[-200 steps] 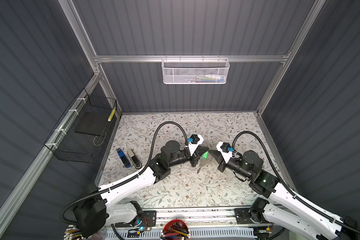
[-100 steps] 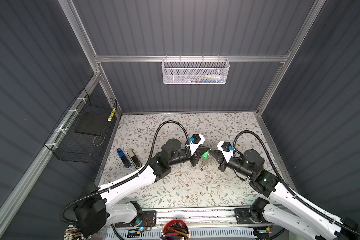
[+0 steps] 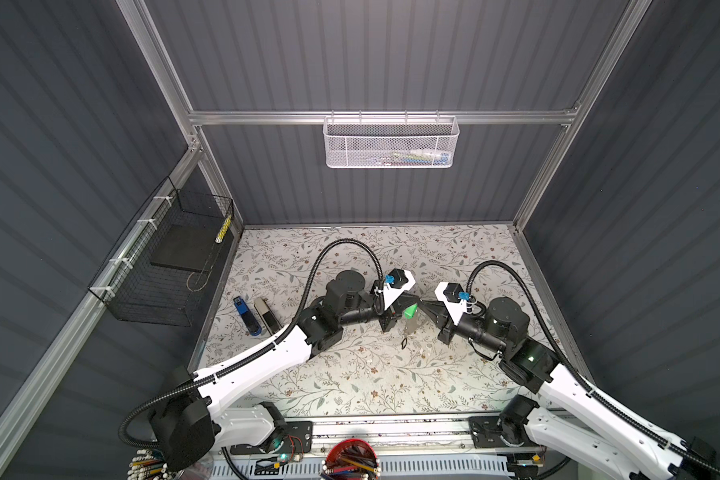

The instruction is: Put the keys on the keyring

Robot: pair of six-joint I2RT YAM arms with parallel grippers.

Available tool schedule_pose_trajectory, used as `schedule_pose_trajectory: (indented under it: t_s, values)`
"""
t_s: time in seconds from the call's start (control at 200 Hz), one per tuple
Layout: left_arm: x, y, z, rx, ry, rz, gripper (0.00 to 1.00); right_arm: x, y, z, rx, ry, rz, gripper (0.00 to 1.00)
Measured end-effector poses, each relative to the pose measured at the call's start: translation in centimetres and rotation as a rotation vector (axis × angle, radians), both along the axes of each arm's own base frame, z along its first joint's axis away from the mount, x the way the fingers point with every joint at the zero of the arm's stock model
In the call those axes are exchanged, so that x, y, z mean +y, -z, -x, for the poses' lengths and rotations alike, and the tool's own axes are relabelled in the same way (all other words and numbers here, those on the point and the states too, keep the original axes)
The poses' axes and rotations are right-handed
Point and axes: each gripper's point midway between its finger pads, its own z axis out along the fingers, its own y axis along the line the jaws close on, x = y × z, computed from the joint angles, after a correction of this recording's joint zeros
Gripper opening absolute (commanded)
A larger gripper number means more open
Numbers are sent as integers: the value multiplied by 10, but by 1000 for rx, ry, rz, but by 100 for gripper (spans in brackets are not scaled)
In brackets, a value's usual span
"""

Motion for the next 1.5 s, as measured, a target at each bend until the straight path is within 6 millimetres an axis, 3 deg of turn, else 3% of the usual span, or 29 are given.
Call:
schedule_pose_trajectory:
  t_s: [0.495, 0.75, 1.106, 1.496]
  values:
    - [8, -10, -1, 15, -26, 46, 0, 1, -5, 6, 4, -52, -26, 0]
    - [17, -12, -34, 98, -104, 124, 0, 6, -5, 17, -7, -110, -16, 0]
    - [11, 1, -22, 154, -30, 127, 0, -4, 0, 3, -7, -10, 10, 0]
    - [8, 0, -7, 164, 53, 127, 0, -8, 1, -5, 21, 38, 4, 0]
